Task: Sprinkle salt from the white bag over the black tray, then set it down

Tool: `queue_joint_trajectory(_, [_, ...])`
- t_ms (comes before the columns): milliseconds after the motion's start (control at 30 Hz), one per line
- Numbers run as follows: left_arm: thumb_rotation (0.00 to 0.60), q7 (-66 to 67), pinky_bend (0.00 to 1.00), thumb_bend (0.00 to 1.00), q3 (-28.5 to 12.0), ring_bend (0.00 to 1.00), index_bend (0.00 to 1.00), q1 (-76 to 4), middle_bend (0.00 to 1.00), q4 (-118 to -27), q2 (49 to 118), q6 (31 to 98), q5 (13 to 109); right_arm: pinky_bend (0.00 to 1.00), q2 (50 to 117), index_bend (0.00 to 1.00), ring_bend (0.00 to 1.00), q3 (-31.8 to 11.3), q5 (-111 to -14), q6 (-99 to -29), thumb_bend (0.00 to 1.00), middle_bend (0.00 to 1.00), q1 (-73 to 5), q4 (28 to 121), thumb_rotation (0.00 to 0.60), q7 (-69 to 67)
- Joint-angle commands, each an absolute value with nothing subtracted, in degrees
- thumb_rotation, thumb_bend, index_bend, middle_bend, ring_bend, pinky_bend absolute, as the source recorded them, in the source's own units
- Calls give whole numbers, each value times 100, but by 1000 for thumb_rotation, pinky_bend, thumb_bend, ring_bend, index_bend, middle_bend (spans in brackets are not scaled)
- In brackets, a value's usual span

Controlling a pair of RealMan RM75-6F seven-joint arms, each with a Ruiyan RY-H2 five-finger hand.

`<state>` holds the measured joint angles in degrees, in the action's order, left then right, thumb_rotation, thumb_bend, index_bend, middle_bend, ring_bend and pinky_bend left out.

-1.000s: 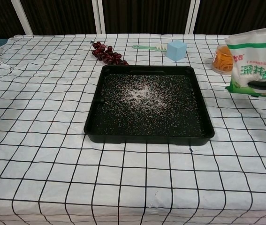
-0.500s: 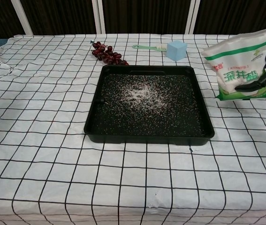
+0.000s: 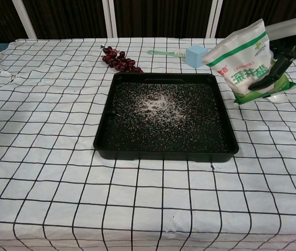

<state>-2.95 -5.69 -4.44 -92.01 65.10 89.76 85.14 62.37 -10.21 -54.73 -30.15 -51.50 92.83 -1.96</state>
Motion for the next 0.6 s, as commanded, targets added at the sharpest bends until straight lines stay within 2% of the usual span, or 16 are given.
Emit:
queue_joint_trajectory(33, [600, -288, 0, 609, -567, 0, 212, -443, 58, -9202, 6511, 8980, 8518, 509, 6137, 470, 476, -786, -4826, -2816, 456, 389, -5600, 9428, 600, 289])
queue_joint_trajectory(600, [600, -254, 0, 609, -565, 0, 212, -432, 58, -9227, 6516, 8972, 8484, 554, 6200, 491, 503, -1, -3725, -2920, 477, 417, -6623, 9487, 600, 1360])
